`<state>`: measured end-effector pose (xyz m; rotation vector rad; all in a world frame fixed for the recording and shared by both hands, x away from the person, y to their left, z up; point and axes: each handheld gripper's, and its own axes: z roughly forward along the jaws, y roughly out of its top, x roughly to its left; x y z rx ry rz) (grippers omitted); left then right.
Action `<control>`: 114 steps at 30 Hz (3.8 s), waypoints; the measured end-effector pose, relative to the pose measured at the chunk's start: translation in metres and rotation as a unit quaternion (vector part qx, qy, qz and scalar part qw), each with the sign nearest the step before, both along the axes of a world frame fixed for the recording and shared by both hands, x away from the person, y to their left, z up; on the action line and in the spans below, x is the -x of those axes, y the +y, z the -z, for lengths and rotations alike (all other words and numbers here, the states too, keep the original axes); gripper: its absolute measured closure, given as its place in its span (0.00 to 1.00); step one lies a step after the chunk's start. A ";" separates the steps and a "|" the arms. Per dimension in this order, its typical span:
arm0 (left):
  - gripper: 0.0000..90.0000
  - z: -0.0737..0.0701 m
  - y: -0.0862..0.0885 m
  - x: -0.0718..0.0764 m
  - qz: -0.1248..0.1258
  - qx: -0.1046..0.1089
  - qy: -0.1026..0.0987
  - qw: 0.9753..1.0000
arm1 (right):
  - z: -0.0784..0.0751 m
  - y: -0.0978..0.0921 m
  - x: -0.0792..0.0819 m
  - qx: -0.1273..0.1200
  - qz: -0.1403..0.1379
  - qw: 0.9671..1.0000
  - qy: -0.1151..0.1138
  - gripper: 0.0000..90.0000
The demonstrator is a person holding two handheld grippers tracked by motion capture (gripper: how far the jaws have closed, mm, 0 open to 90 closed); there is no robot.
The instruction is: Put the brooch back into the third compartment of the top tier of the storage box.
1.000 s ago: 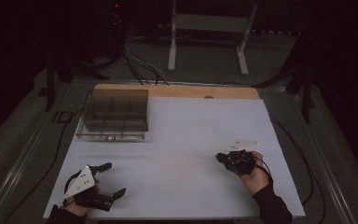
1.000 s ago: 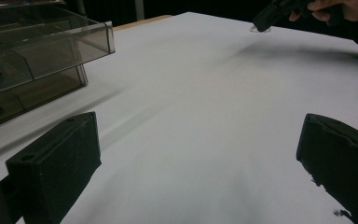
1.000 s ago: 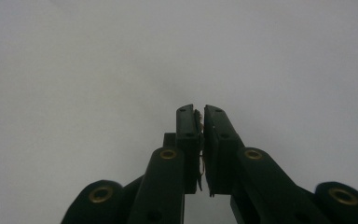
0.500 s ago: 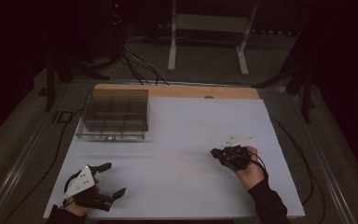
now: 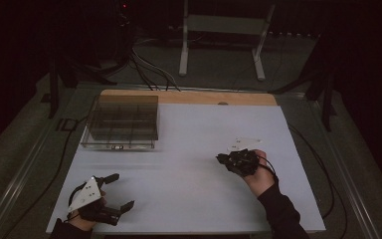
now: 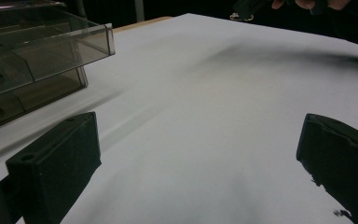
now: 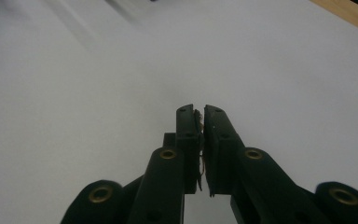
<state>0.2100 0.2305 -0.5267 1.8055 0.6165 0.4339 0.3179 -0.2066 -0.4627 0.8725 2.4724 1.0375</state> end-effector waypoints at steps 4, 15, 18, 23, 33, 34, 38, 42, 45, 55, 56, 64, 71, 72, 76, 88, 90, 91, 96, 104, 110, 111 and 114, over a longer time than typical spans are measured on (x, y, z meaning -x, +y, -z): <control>0.01 0.000 0.000 0.000 0.000 0.001 -0.001 1.000 | -0.003 0.007 -0.004 0.001 -0.008 1.000 -0.001 0.95; 0.01 -0.001 0.000 0.001 0.000 0.002 -0.001 1.000 | -0.014 0.027 -0.011 0.004 -0.027 1.000 -0.009 0.95; 0.01 0.000 0.000 0.000 0.000 0.001 -0.001 1.000 | -0.018 0.034 -0.013 -0.001 -0.032 0.999 -0.013 0.95; 0.01 0.000 0.000 0.001 0.001 0.000 0.000 1.000 | -0.023 0.046 -0.017 -0.005 -0.044 0.999 -0.018 0.95; 0.01 0.000 0.000 0.001 0.002 0.002 -0.001 1.000 | -0.028 0.060 -0.027 -0.020 -0.056 0.998 -0.012 0.95; 0.01 0.000 0.000 0.001 0.002 0.002 -0.001 1.000 | -0.029 0.062 -0.028 -0.022 -0.056 0.998 -0.012 0.95; 0.01 0.000 0.001 0.001 0.001 0.004 -0.001 1.000 | -0.033 0.068 -0.031 -0.018 -0.061 0.998 -0.013 0.95; 0.01 0.000 0.000 0.001 0.002 0.004 -0.001 1.000 | -0.035 0.073 -0.034 -0.019 -0.064 0.998 -0.014 0.95; 0.01 0.000 0.001 0.001 0.001 0.003 -0.001 1.000 | -0.037 0.077 -0.035 -0.018 -0.068 0.997 -0.014 0.95; 0.01 -0.001 0.001 0.001 0.001 0.004 -0.002 1.000 | -0.047 0.093 -0.041 -0.017 -0.078 0.997 -0.020 0.95; 0.01 -0.001 0.001 0.001 0.000 0.004 -0.002 1.000 | -0.047 0.095 -0.041 -0.016 -0.079 0.996 -0.021 0.95; 0.01 -0.001 0.001 0.002 0.002 0.003 -0.003 1.000 | -0.050 0.107 -0.045 -0.017 -0.088 0.996 -0.020 0.95; 0.01 -0.001 0.002 0.002 0.002 0.005 -0.003 1.000 | -0.053 0.116 -0.051 -0.015 -0.091 0.996 -0.021 0.95; 0.01 -0.001 0.001 0.002 0.002 0.004 -0.003 1.000 | -0.054 0.117 -0.052 -0.014 -0.092 0.995 -0.021 0.95; 0.01 -0.001 0.001 0.002 0.003 0.005 -0.003 1.000 | -0.056 0.123 -0.056 -0.013 -0.093 0.995 -0.021 0.95; 0.01 -0.001 0.002 0.002 0.002 0.006 -0.003 1.000 | -0.056 0.147 -0.066 -0.016 -0.105 0.994 -0.013 0.95; 0.01 -0.001 0.002 0.002 0.001 0.007 -0.004 1.000 | -0.056 0.152 -0.067 -0.016 -0.110 0.994 -0.014 0.95; 0.01 -0.001 0.002 0.002 0.002 0.006 -0.003 1.000 | -0.056 0.154 -0.068 -0.017 -0.111 0.994 -0.013 0.95; 0.01 -0.001 0.002 0.003 0.002 0.007 -0.003 1.000 | -0.059 0.167 -0.073 -0.019 -0.116 0.993 -0.011 0.95; 0.01 -0.002 0.003 0.003 0.003 0.009 -0.004 1.000 | -0.057 0.184 -0.077 -0.017 -0.120 0.993 -0.010 0.95; 0.01 -0.002 0.002 0.003 0.004 0.007 -0.004 1.000 | -0.052 0.194 -0.078 -0.017 -0.121 0.992 -0.005 0.95; 0.01 -0.002 0.002 0.003 0.004 0.008 -0.003 1.000 | -0.051 0.196 -0.078 -0.018 -0.122 0.992 -0.006 0.95; 0.01 -0.001 0.003 0.003 0.004 0.007 -0.003 1.000 | -0.050 0.200 -0.079 -0.023 -0.123 0.992 -0.003 0.95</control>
